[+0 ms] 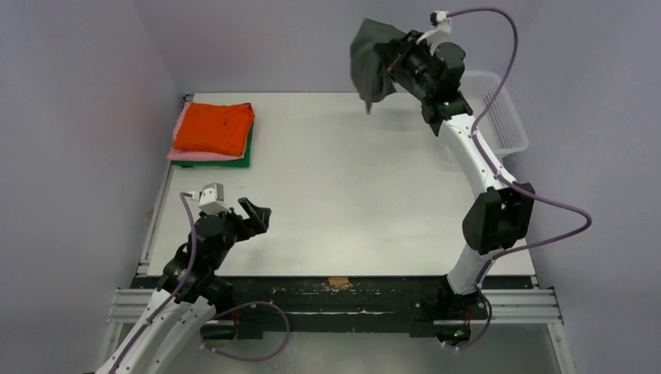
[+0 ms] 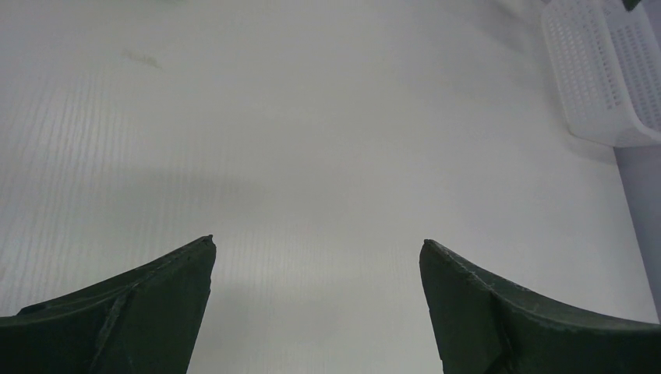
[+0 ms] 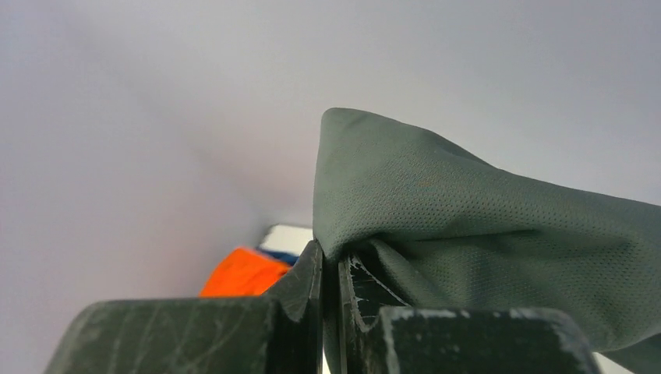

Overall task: Fold and stack the t-shirts
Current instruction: Move the tshirt to the center of the board

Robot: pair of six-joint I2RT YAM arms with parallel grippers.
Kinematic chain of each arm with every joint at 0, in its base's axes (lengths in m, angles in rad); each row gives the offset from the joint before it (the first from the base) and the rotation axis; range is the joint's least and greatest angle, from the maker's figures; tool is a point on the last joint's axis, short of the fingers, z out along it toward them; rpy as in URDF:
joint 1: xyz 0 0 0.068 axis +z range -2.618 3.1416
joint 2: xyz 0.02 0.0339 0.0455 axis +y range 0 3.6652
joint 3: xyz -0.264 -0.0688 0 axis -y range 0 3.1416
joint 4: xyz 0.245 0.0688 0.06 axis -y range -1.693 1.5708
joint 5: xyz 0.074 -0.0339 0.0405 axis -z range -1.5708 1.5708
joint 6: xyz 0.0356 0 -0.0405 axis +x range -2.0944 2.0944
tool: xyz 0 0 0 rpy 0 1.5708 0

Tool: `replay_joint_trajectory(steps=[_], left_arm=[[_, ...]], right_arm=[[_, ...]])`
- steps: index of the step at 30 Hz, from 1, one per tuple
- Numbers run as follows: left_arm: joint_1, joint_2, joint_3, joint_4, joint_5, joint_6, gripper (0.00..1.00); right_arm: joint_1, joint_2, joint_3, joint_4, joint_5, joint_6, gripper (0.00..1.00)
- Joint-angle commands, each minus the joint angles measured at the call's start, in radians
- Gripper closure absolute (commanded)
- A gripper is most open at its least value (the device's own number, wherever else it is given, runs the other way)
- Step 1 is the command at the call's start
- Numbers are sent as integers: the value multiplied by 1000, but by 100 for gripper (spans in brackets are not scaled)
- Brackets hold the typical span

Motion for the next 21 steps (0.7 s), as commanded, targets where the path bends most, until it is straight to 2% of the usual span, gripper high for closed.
replay_joint_trajectory(steps=[1, 4, 7, 8, 9, 10, 13, 15, 16, 18, 19, 21], left_arm=[[-1, -41, 79, -77, 32, -42, 0], [0, -70, 116, -176, -1, -81, 0], [0, -98, 148, -304, -53, -132, 0], [0, -107, 155, -338, -66, -147, 0], [0, -115, 162, -368, -79, -161, 0], [0, -121, 169, -399, -91, -181, 0], [0, -122, 189, -481, -129, -218, 0], [0, -110, 194, -509, -141, -232, 0], [0, -101, 188, -511, -140, -239, 0], [-1, -80, 173, -497, -124, -248, 0], [0, -62, 161, -472, -112, -248, 0], [0, -27, 135, -424, -84, -249, 0]], right_arm=[[122, -108, 149, -184, -207, -119, 100], [158, -150, 85, -216, -306, -89, 100], [161, -219, -100, -281, -317, -104, 100], [161, -243, -176, -326, -291, -133, 97], [158, -263, -250, -355, -243, -162, 91], [155, -283, -329, -394, -169, -187, 80], [146, -322, -522, -486, 159, -219, 52], [144, -339, -589, -550, 369, -204, 35], [144, -352, -606, -583, 433, -194, 30], [146, -384, -623, -636, 498, -183, 25], [151, -406, -639, -632, 499, -188, 5], [170, -465, -682, -609, 457, -180, 1]])
